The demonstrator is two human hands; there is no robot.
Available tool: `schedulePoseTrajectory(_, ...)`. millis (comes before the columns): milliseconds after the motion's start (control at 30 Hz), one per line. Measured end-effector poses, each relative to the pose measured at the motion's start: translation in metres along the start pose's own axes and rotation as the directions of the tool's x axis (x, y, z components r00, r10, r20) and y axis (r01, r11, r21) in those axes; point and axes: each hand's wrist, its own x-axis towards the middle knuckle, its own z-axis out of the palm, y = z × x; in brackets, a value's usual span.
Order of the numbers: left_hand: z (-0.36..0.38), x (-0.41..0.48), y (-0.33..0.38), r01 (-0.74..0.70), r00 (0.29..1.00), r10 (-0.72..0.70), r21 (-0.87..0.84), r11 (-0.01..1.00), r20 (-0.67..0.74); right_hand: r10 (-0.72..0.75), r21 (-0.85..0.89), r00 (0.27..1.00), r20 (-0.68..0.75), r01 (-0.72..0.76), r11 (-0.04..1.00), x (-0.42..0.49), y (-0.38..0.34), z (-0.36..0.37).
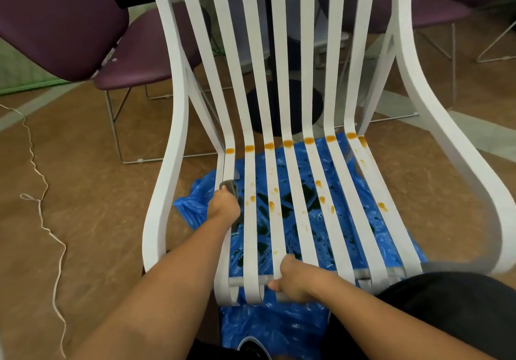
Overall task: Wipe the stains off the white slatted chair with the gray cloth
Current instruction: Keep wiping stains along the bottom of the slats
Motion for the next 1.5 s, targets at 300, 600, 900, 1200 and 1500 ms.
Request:
schedulePoseTrajectory(300, 0.022, -0.080, -0.048, 0.046, 0.998, -0.051, -0.130, 0.990, -0.029, 0.000, -0.104, 0.998, 0.060, 0.007, 0.995, -0.009, -0.002, -0.004)
schedulePoseTrajectory(600, 0.036, -0.137, -0.076, 0.028, 0.986, -0.093, -0.403, 0.915, -0.142, 0.013, -0.037, 1.000, 0.029, -0.011, 0.999, -0.011, 0.002, 0.001)
schedulePoseTrajectory(900, 0.089, -0.204, -0.095, 0.007, 0.911, -0.321, -0.769, 0.639, -0.258, 0.036, 0.034, 0.999, 0.016, -0.036, 0.999, -0.011, 0.003, 0.002)
schedulePoseTrajectory(1200, 0.086, -0.198, -0.084, 0.134, 0.837, -0.535, -0.905, 0.403, -0.114, 0.034, 0.038, 0.999, 0.013, -0.034, 0.999, -0.017, 0.002, 0.000)
schedulePoseTrajectory(1500, 0.061, -0.164, -0.076, 0.091, 0.908, -0.300, -0.564, 0.821, -0.291, 0.055, -0.001, 0.998, 0.026, -0.055, 0.998, -0.012, -0.002, 0.002)
